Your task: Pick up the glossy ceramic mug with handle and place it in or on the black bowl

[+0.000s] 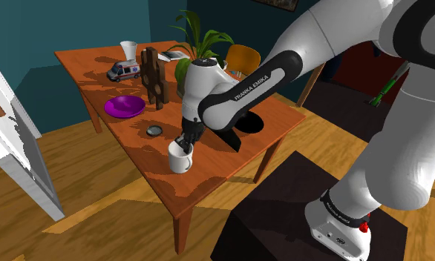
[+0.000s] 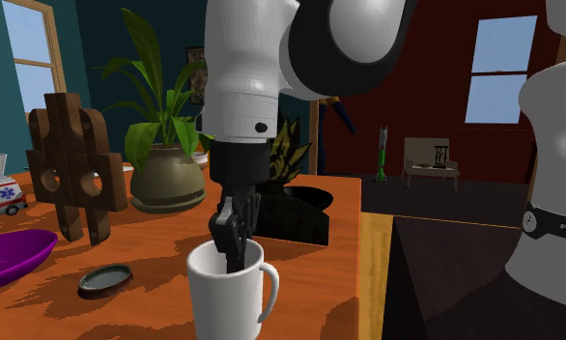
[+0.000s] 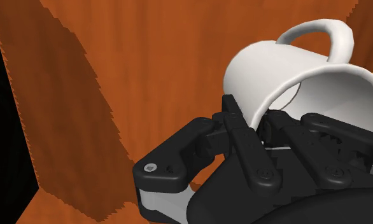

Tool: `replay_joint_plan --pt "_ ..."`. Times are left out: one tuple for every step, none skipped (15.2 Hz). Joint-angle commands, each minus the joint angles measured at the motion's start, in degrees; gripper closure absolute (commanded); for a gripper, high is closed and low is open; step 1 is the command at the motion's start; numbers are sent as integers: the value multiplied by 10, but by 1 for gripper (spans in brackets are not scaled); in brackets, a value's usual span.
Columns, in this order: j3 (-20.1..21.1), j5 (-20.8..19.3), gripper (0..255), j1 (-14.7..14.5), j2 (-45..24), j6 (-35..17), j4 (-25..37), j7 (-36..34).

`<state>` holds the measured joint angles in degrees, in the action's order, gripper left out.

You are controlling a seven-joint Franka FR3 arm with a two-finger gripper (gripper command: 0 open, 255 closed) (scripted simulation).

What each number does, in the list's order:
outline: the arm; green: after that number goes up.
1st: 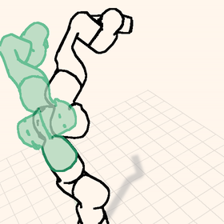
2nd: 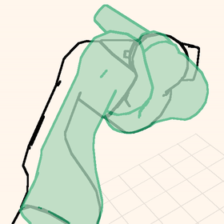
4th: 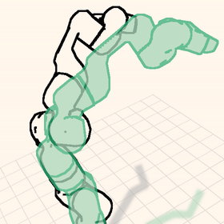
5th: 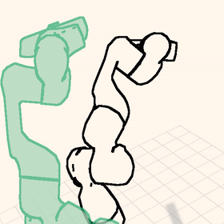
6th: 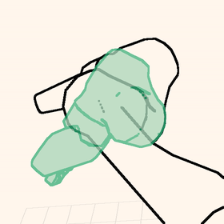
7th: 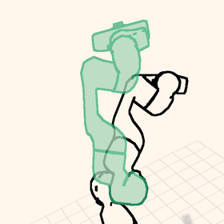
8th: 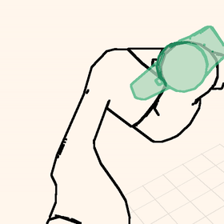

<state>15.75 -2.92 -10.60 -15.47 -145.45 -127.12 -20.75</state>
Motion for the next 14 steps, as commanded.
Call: replay_joint_plan --pt "1 3 255 1 6 7 1 2" --pt "2 5 255 2 12 13 2 3" --pt "4 8 255 3 18 20 3 5" --pt "5 10 255 4 24 27 4 6" --pt "6 13 255 4 30 34 5 8" --pt "6 15 255 5 36 41 7 9" --pt "7 18 255 6 41 48 8 11" --pt "8 20 255 6 47 55 10 12" --pt "9 22 255 7 52 62 12 13" --pt "9 24 255 7 58 69 14 15" --pt "10 27 255 8 63 76 16 16" --pt "10 29 255 8 68 83 18 17" --pt "11 31 255 9 73 91 21 18" --pt "11 33 255 9 78 98 23 19"
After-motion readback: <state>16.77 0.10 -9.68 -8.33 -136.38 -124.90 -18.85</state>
